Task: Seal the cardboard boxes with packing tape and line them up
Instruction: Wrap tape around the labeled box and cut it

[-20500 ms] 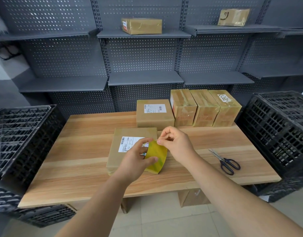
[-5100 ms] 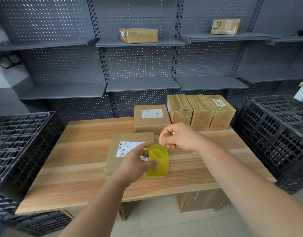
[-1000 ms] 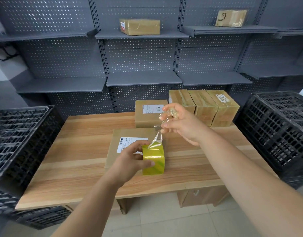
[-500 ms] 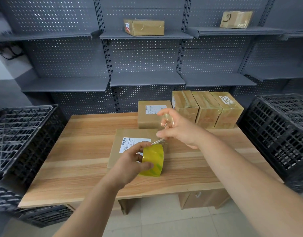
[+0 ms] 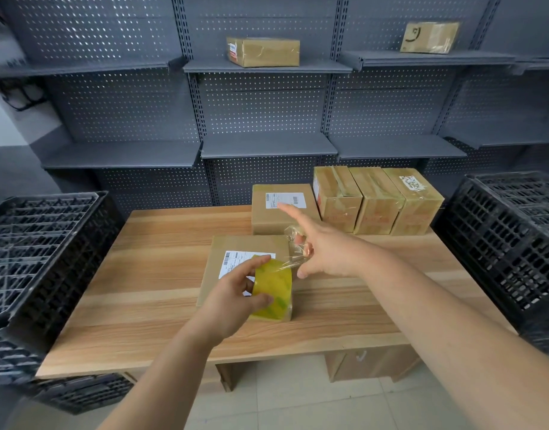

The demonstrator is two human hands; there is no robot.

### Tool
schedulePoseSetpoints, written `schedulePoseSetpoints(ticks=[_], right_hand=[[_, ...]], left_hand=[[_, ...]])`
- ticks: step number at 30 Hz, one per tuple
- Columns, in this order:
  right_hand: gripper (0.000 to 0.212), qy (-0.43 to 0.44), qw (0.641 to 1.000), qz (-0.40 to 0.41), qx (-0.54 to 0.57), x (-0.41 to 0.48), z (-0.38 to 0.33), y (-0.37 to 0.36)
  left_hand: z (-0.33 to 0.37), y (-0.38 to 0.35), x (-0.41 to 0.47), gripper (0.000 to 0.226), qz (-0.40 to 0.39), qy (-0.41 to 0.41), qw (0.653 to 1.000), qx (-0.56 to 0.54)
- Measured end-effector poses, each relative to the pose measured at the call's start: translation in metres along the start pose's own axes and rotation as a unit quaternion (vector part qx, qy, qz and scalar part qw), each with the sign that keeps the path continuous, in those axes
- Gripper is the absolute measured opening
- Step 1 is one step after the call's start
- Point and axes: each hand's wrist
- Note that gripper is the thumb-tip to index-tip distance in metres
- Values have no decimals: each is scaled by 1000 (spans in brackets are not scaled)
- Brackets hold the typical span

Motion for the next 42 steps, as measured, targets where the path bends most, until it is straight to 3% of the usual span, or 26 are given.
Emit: schedulePoseSetpoints(ticks=[5, 9, 11, 15, 20, 25, 28, 32, 39, 42], right_hand=[[85, 17, 994, -61, -91, -1, -2, -2], [33, 55, 993, 6, -107, 4, 2, -8], [19, 59, 994, 8, -92, 5, 3, -5], [21, 29, 998, -17, -61, 6, 1, -1], [46, -17, 996, -39, -79, 4, -12, 11], [60, -34, 996, -78, -27, 1, -12, 16], [42, -41, 998, -52, 0, 2, -9, 15], [9, -15, 997, -31, -70, 0, -8, 12], [13, 8, 999, -25, -44, -4, 1, -8], [10, -28, 997, -33, 60, -12, 0, -14]], left_hand=[[0, 2, 1, 64, 0, -2, 1000, -4], [-2, 2, 4, 64, 4, -5, 1000, -5], [-3, 3, 4, 65, 3, -6, 1000, -12], [-3, 3, 6, 65, 3, -11, 1000, -12], [-6, 5, 9, 65, 10, -5, 1000, -23], [-8, 7, 11, 68, 3, 0, 1000, -22], [-11, 4, 9, 72, 5, -7, 1000, 10], [-14, -2, 6, 57, -2, 10, 1000, -2], [-18, -11, 4, 49, 30, 34, 997, 60], [-25, -12, 4, 47, 44, 55, 995, 75]])
Point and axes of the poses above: each hand's wrist, its own x-axis towards the middle knuckle, its own y-axis out of the back of the hand, z = x × y, and after that the axes turned 15 degrees about z, right-handed
